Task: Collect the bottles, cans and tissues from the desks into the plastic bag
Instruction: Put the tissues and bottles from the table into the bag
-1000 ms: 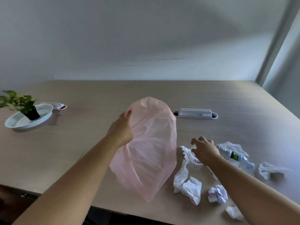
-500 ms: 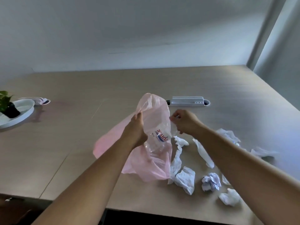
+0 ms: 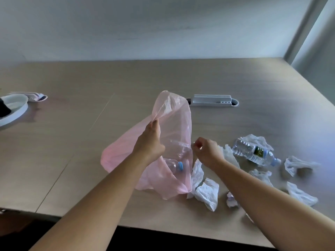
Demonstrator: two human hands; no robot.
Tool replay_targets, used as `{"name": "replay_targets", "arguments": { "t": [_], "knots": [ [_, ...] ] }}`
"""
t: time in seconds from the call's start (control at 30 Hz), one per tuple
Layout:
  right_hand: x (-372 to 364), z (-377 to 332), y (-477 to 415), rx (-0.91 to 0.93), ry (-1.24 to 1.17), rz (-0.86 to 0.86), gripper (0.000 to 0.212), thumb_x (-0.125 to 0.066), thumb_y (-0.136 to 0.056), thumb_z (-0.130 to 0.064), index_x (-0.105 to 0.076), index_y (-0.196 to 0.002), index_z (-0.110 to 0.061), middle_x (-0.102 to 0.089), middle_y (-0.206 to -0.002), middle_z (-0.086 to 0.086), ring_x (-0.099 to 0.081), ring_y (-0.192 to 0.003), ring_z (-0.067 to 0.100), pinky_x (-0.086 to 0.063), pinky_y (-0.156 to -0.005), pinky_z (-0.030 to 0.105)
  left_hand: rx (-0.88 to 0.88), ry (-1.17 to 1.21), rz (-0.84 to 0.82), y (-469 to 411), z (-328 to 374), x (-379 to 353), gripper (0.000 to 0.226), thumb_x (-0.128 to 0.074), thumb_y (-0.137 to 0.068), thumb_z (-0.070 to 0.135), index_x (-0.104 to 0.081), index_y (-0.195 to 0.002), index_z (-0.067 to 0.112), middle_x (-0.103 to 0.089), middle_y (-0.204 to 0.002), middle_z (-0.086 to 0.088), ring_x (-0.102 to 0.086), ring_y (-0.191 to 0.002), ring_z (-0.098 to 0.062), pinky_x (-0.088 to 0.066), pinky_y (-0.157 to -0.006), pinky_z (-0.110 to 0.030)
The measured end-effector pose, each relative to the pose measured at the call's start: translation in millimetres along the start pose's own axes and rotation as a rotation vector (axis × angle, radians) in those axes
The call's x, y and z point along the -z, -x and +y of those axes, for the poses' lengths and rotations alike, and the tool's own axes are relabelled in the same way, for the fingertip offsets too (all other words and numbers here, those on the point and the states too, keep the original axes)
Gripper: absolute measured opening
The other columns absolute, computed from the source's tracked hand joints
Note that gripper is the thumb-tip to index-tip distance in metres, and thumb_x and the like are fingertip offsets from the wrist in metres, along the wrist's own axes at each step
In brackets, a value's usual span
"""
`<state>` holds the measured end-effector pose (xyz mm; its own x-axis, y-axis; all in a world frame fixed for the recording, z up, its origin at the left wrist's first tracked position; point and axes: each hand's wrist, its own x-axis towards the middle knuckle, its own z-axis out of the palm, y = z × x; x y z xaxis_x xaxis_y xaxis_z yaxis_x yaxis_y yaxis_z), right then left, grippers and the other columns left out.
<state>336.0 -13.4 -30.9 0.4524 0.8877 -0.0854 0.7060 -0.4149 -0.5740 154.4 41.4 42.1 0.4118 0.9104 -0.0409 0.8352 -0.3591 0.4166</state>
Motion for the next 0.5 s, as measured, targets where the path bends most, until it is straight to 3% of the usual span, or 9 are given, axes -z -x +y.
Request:
{"name": "replay_targets", "arguments": {
  "t": [0.07, 0.13, 0.2, 0.27, 0.33, 0.4, 0.43, 0.5],
  "knots": [
    [8, 14, -14, 0.062, 0.07, -0.081, 0.026, -0.059, -0.084, -0.028, -0.061, -0.109, -0.021, -0.06, -0.121, 0.006, -0.057, -0.105, 0.026, -0.045, -0.084, 0.032, 0.002, -0.012, 0.017, -3, -5, 1, 0.071, -0.052, -0.077, 0.001, -0.024, -0.142, 0.009, -0.037, -0.143, -0.012, -0.048, -0.119, -0.032, -0.041, -0.087, -0.034],
    [4, 26, -19, 0.084, 0.218, -0.351, 0.072, -0.072, -0.074, -0.044, -0.041, -0.137, -0.029, -0.034, -0.148, 0.008, -0.037, -0.132, 0.033, -0.035, -0.105, 0.039, -0.001, -0.019, 0.033, -6, -11, 4, 0.071, -0.053, -0.075, 0.0, -0.026, -0.14, 0.01, -0.04, -0.141, -0.01, -0.048, -0.118, -0.032, -0.04, -0.083, -0.034],
    [-10, 34, -15, 0.064, 0.322, -0.533, 0.11, -0.08, -0.06, -0.055, -0.017, -0.148, -0.037, -0.006, -0.159, 0.005, -0.01, -0.145, 0.035, -0.022, -0.115, 0.05, -0.018, -0.006, 0.05, -8, -19, 5, 0.067, -0.053, -0.073, -0.001, -0.03, -0.136, 0.011, -0.045, -0.132, -0.008, -0.05, -0.111, -0.032, -0.037, -0.075, -0.031],
    [-28, 39, -8, 0.086, 0.445, -0.562, 0.118, -0.082, -0.055, -0.057, -0.014, -0.149, -0.036, -0.001, -0.16, 0.001, -0.003, -0.147, 0.035, -0.021, -0.114, 0.054, -0.032, 0.002, 0.049, -8, -25, 5, 0.062, -0.054, -0.071, -0.002, -0.034, -0.128, 0.013, -0.048, -0.125, -0.007, -0.053, -0.103, -0.032, -0.037, -0.07, -0.03],
    [-38, 44, -7, 0.126, 0.425, -0.448, 0.091, -0.082, -0.061, -0.047, -0.039, -0.139, -0.027, -0.029, -0.149, 0.002, -0.028, -0.138, 0.033, -0.036, -0.105, 0.045, -0.029, 0.007, 0.03, -6, -29, 3, 0.066, -0.054, -0.071, -0.002, -0.032, -0.13, 0.015, -0.048, -0.128, -0.007, -0.053, -0.102, -0.032, -0.038, -0.07, -0.03],
    [-36, 48, -10, 0.162, 0.284, -0.325, 0.041, -0.076, -0.071, -0.022, -0.064, -0.109, -0.013, -0.055, -0.114, 0.005, -0.055, -0.111, 0.028, -0.046, -0.083, 0.028, -0.018, 0.011, 0.01, -5, -29, 1, 0.072, -0.054, -0.071, -0.001, -0.028, -0.136, 0.016, -0.045, -0.133, -0.007, -0.053, -0.105, -0.032, -0.038, -0.072, -0.03],
    [-31, 49, -12, 0.139, 0.232, -0.277, 0.025, -0.071, -0.073, -0.013, -0.068, -0.098, -0.01, -0.059, -0.098, 0.006, -0.061, -0.098, 0.027, -0.043, -0.073, 0.024, -0.015, 0.012, 0.001, -4, -28, 0, 0.073, -0.054, -0.072, -0.001, -0.027, -0.137, 0.016, -0.044, -0.135, -0.007, -0.053, -0.106, -0.032, -0.038, -0.072, -0.03],
    [-16, 47, -16, 0.005, 0.098, -0.138, 0.014, -0.066, -0.075, -0.009, -0.069, -0.089, -0.009, -0.061, -0.08, 0.006, -0.059, -0.078, 0.025, -0.039, -0.064, 0.023, -0.016, 0.007, -0.012, -4, -25, -2, 0.073, -0.054, -0.074, 0.0, -0.026, -0.139, 0.015, -0.042, -0.138, -0.008, -0.052, -0.108, -0.032, -0.037, -0.072, -0.029]
  ]
}}
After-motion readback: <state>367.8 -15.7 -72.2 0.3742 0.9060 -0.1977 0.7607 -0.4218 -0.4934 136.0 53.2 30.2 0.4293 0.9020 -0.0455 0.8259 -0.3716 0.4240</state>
